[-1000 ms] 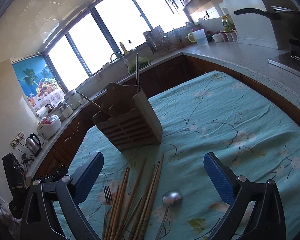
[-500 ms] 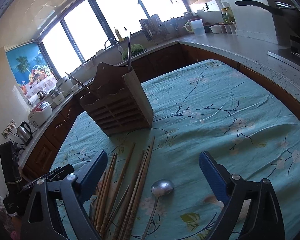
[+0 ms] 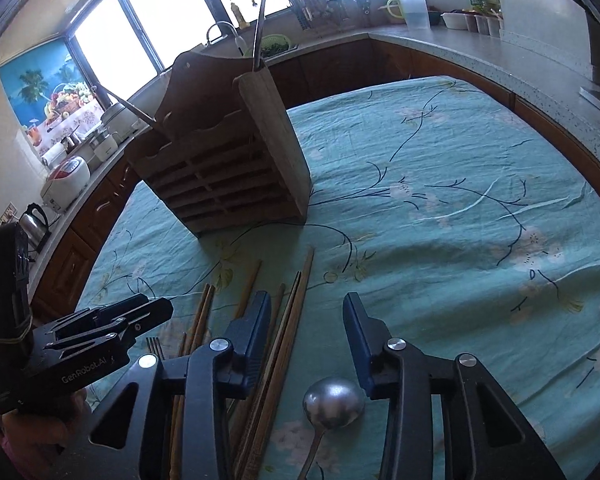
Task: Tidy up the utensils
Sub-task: 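Grasp another wooden chopstick with the left gripper while the right gripper grasps another chopstick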
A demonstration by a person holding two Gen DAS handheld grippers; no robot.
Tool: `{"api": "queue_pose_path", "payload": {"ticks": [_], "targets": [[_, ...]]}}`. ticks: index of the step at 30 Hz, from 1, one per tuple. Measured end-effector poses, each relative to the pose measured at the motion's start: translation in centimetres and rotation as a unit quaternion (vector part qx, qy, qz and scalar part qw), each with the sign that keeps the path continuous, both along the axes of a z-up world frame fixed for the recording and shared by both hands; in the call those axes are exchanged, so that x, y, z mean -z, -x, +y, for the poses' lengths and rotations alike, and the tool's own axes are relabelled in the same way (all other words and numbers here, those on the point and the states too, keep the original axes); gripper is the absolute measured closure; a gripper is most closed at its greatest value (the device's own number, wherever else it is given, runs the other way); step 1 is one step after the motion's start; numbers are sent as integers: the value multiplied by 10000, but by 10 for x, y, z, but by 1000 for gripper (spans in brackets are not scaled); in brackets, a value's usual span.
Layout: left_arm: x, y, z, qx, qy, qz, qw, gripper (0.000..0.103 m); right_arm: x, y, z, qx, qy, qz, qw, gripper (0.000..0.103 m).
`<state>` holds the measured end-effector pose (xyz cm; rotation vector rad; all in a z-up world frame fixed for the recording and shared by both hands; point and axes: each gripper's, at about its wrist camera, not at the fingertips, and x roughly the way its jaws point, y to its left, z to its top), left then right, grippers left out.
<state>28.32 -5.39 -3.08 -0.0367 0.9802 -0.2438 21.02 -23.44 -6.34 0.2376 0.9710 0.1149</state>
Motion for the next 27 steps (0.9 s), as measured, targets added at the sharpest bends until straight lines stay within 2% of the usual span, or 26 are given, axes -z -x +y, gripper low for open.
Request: {"api": "queue_pose_path", "payload": {"ticks": [1,3,7,11,18,27], "targets": [[3,-4,-2,21,-26,49,10000,66,5,-4,3,-28,47,84,9999,71],[9,-9,-7,68,-59,123,9999,67,14,-11,6,-70,90,236,9997,78],[20,-17,-13,153,-134,239,9995,71,25,-20,12,-135,231,442,9987,83],[25,-21,-17,236,-210,233,9992,74,26,-23,14,-213,383,452,9980,86],[29,-26,-35,447,-609,147,9970,74,25,-32,13,-227,440,515,9974,87],[34,-37,-42,454,-548,134,9974,82,27,-53,21,-326,541,543,9965,83]]}}
